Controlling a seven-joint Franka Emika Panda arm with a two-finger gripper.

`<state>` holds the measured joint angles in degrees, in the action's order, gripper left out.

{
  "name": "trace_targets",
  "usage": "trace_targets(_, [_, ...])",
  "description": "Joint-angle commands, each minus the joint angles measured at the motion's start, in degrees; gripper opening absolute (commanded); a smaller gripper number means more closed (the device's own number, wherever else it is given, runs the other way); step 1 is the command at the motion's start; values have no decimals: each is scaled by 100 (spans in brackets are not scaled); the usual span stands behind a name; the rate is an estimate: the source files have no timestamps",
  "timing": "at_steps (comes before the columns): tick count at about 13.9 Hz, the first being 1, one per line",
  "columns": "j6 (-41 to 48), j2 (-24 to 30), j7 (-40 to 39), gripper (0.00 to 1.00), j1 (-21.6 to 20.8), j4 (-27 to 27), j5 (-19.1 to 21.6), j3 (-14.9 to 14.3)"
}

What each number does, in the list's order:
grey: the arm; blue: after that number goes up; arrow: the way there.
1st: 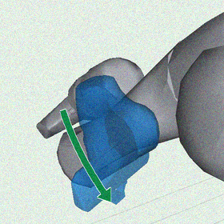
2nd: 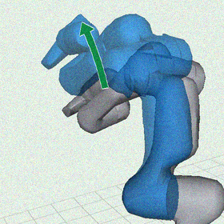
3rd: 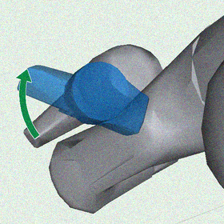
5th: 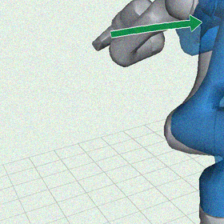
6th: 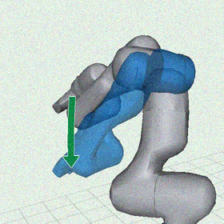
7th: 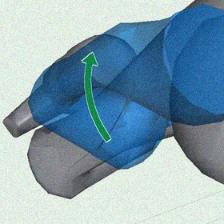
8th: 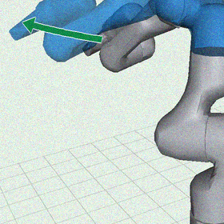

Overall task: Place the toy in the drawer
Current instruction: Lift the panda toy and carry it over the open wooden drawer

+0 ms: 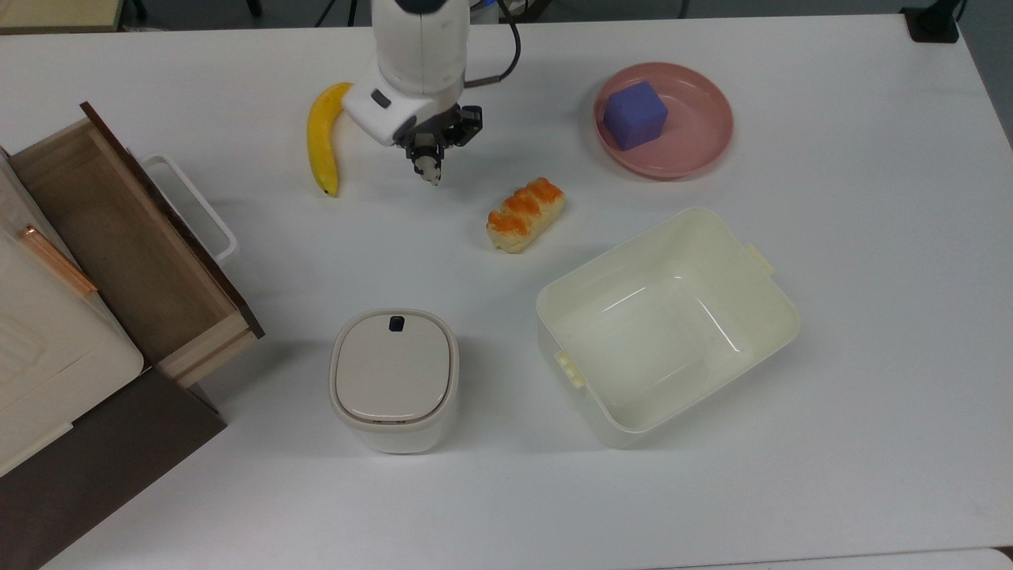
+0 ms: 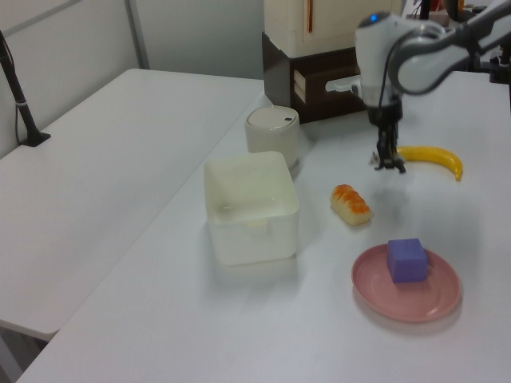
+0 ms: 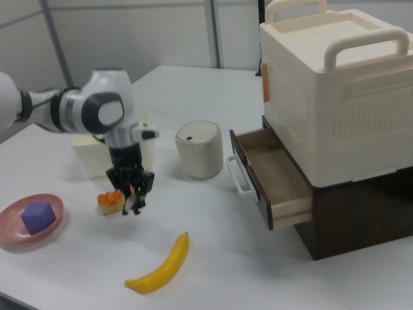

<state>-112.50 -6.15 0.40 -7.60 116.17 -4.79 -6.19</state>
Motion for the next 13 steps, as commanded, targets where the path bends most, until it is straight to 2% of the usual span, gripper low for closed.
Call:
trace_targets(1, [798,18,-57,14,-14,-892,-355,-41])
trace_targets(2, [965,9,-66,14,-5,-1216,-443,-41])
trace_targets(5, [976,-35,-346,15,30,-1753,-453,-93])
trace_targets(8, [932,-404,-750,15,310,-2439,-488,-102])
trace_targets(11, [793,-702,-1583,15,671,-2844,-532,-102])
trace_targets(13, [145,-940,-2505,15,1013,-2994,-672,-102])
